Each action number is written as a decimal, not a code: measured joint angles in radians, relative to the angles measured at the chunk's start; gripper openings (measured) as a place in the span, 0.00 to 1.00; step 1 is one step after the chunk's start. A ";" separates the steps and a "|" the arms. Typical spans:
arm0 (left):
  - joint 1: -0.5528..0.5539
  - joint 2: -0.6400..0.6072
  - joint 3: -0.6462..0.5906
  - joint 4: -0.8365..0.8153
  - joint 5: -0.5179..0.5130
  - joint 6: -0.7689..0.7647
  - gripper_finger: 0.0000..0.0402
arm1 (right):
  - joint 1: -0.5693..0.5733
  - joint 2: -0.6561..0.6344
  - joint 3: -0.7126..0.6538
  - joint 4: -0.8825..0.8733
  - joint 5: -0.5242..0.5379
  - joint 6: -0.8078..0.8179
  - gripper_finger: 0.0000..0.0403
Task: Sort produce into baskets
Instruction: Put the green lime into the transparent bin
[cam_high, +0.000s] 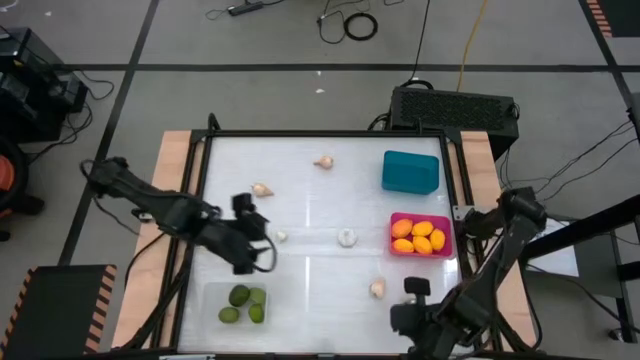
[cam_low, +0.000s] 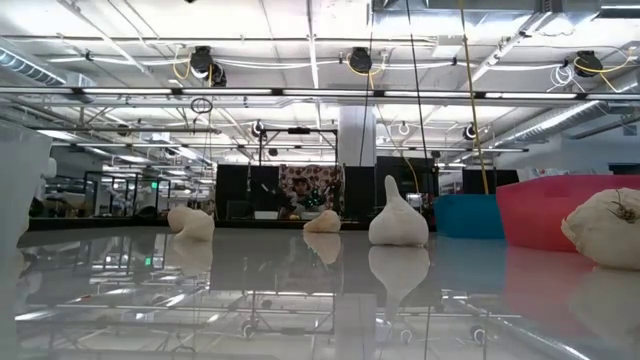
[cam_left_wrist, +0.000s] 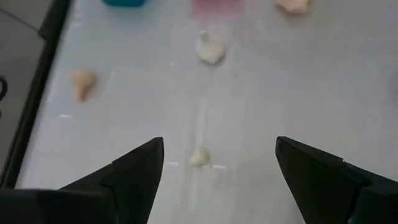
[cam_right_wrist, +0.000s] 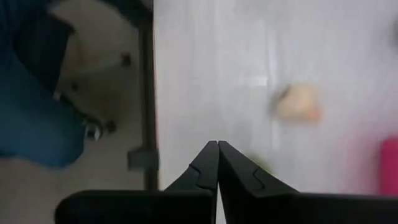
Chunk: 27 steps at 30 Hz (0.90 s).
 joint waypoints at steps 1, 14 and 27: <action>-0.008 -0.028 -0.019 -0.003 -0.016 -0.022 0.78 | 0.000 0.014 0.000 -0.017 -0.038 0.019 0.00; -0.026 -0.164 -0.246 0.094 -0.059 -0.167 0.78 | -0.003 0.157 0.000 -0.207 -0.229 0.099 0.33; -0.026 -0.163 -0.260 0.130 -0.040 -0.167 0.78 | -0.055 0.163 -0.027 -0.198 -0.176 0.026 0.64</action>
